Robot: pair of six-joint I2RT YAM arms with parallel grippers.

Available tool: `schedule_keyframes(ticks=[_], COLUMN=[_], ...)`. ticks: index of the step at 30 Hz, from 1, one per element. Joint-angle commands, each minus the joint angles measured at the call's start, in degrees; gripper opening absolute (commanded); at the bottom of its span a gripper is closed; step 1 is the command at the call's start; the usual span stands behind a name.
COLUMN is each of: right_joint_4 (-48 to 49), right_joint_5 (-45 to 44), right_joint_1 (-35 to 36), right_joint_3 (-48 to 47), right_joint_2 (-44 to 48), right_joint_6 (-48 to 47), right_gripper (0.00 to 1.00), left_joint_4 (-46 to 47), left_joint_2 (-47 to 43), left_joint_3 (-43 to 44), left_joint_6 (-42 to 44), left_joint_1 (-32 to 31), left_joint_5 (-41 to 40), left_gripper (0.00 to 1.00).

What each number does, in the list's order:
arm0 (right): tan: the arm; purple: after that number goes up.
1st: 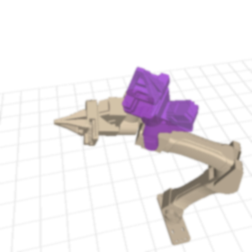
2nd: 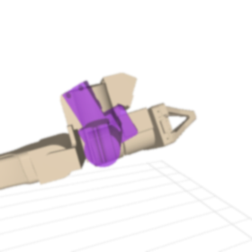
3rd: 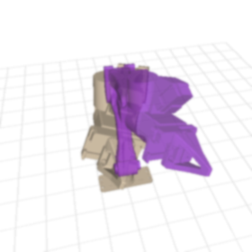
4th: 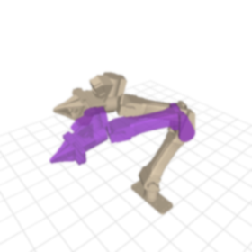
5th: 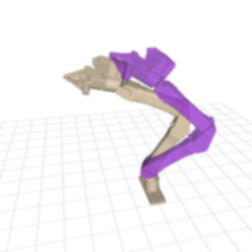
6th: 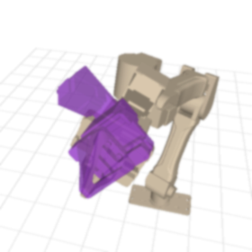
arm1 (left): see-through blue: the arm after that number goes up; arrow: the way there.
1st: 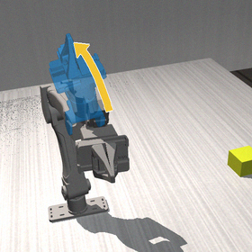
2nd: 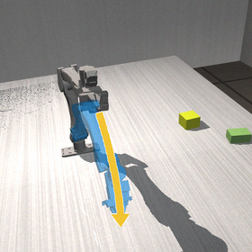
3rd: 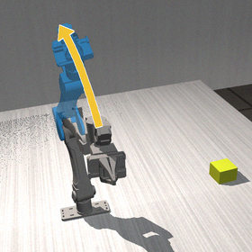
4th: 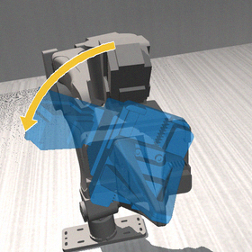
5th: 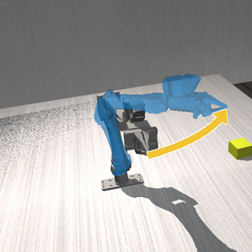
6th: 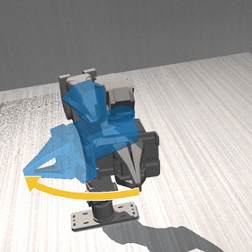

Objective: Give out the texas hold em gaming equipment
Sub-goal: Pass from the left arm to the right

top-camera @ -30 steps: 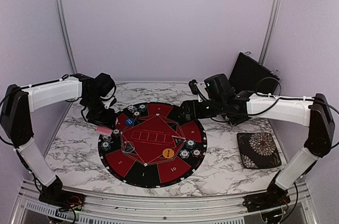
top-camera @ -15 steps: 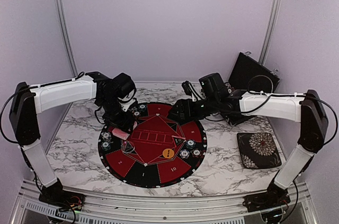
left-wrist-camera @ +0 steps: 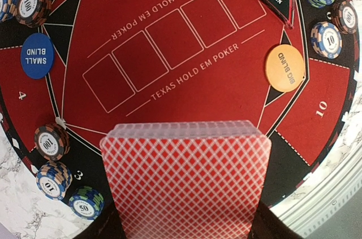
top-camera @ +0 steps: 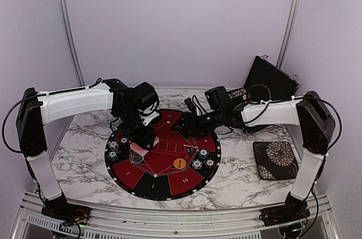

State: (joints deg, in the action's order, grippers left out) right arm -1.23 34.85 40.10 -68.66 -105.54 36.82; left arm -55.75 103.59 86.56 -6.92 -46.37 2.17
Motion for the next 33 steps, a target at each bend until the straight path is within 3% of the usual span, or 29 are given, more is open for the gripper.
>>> schedule_keyframes(ticks=[1, 33], right_joint_4=[10.34, 24.19], right_joint_5=[9.22, 16.25], right_joint_1=[-0.41, 4.49], right_joint_3=[-0.7, -1.01], right_joint_2=[-2.76, -11.1], right_joint_6=[7.17, 18.01], right_gripper=[0.82, 0.78], left_joint_4=[-2.5, -3.57], left_joint_2=[0.73, 0.92], left_joint_3=[2.48, 5.9], left_joint_6=[1.89, 3.38], left_joint_1=[-0.92, -4.27], left_joint_5=[0.73, 1.08], left_gripper=[0.52, 0.52])
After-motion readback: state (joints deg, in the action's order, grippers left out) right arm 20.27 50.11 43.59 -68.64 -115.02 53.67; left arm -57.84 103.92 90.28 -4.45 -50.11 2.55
